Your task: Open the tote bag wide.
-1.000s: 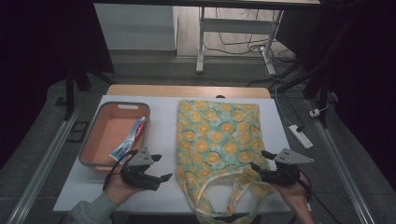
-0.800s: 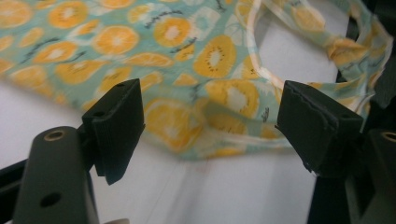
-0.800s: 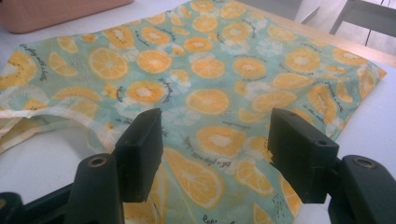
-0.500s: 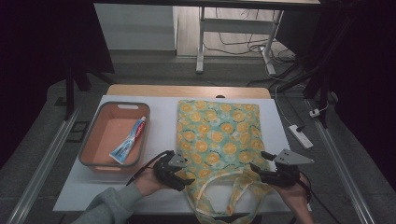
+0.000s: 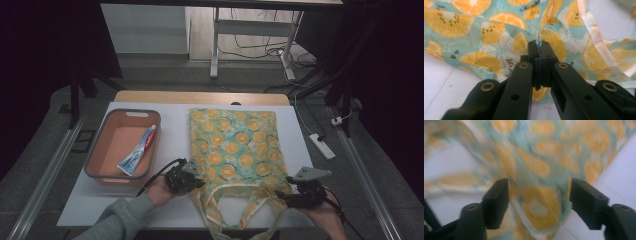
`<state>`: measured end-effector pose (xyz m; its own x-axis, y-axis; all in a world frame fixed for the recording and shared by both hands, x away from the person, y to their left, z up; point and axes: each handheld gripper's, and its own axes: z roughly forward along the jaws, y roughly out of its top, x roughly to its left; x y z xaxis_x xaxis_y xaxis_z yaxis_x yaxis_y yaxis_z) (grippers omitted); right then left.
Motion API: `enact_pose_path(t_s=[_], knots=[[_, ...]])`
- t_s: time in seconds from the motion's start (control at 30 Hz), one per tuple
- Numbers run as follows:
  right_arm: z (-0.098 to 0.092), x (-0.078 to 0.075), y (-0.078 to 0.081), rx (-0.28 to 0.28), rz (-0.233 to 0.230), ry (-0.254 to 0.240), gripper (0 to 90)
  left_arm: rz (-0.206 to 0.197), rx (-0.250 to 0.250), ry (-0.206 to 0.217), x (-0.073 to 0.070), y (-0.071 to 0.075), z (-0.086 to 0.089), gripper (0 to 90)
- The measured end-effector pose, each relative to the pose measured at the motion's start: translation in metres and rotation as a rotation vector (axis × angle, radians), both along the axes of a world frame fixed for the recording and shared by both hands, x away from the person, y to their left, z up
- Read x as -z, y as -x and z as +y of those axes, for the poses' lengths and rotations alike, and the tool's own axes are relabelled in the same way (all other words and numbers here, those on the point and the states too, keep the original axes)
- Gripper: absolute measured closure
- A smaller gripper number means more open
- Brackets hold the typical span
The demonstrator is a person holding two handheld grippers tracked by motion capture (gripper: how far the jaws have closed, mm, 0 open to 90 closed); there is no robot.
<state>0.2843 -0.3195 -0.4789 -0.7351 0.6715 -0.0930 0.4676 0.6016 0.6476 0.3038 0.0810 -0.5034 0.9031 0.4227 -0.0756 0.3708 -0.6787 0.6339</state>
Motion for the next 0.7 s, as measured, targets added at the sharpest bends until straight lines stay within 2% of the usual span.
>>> enact_pose_path(t_s=[0.07,0.1,0.13,0.17,0.2,0.27,0.3,0.33,0.4,0.43,0.47,0.53,0.57,0.6,0.63,0.7], knots=[[0.0,0.004,0.0,-0.005,0.019,0.025,56.2,-0.002,-0.003,0.012,-0.002,0.001,0.002,88.9],[0.002,0.005,-0.001,-0.005,0.035,0.043,64.3,-0.006,-0.01,0.054,-0.01,0.005,0.011,88.9],[0.003,0.005,0.0,-0.001,0.032,0.066,78.2,-0.006,-0.01,0.054,-0.01,0.005,0.011,88.9],[0.003,0.005,0.0,-0.001,0.032,0.066,78.2,0.001,-0.015,0.084,-0.012,0.006,0.015,88.9],[0.003,0.0,0.001,-0.014,0.036,0.052,88.9,-0.002,-0.024,0.12,-0.019,0.008,0.023,89.0],[0.005,-0.011,0.005,-0.051,0.027,0.008,89.3,-0.005,-0.027,0.134,-0.023,0.009,0.026,89.0],[0.009,-0.022,0.01,-0.092,0.01,-0.027,89.3,-0.003,-0.027,0.208,-0.037,0.012,0.039,89.0],[0.011,-0.034,0.015,-0.122,-0.018,-0.061,89.3,-0.003,-0.027,0.208,-0.037,0.012,0.039,89.0],[0.016,-0.059,0.024,-0.151,-0.091,-0.127,89.3,-0.014,-0.024,0.272,-0.055,0.015,0.053,89.0],[0.016,-0.059,0.024,-0.151,-0.091,-0.127,89.3,-0.022,-0.027,0.303,-0.065,0.018,0.06,89.0],[0.019,-0.082,0.03,-0.17,-0.154,-0.187,89.3,-0.032,-0.031,0.324,-0.072,0.019,0.065,89.0],[0.021,-0.109,0.033,-0.182,-0.236,-0.253,89.3,-0.078,-0.054,0.376,-0.093,0.022,0.081,89.0],[0.021,-0.109,0.033,-0.182,-0.236,-0.253,89.3,-0.096,-0.064,0.399,-0.102,0.023,0.087,89.0],[0.023,-0.126,0.03,-0.186,-0.283,-0.292,89.3,-0.107,-0.074,0.42,-0.11,0.022,0.093,89.0],[0.025,-0.131,0.025,-0.187,-0.293,-0.304,89.2,-0.118,-0.095,0.443,-0.121,0.017,0.101,89.0],[0.032,-0.134,0.01,-0.183,-0.285,-0.303,89.2,-0.134,-0.137,0.421,-0.125,0.008,0.102,88.9]])
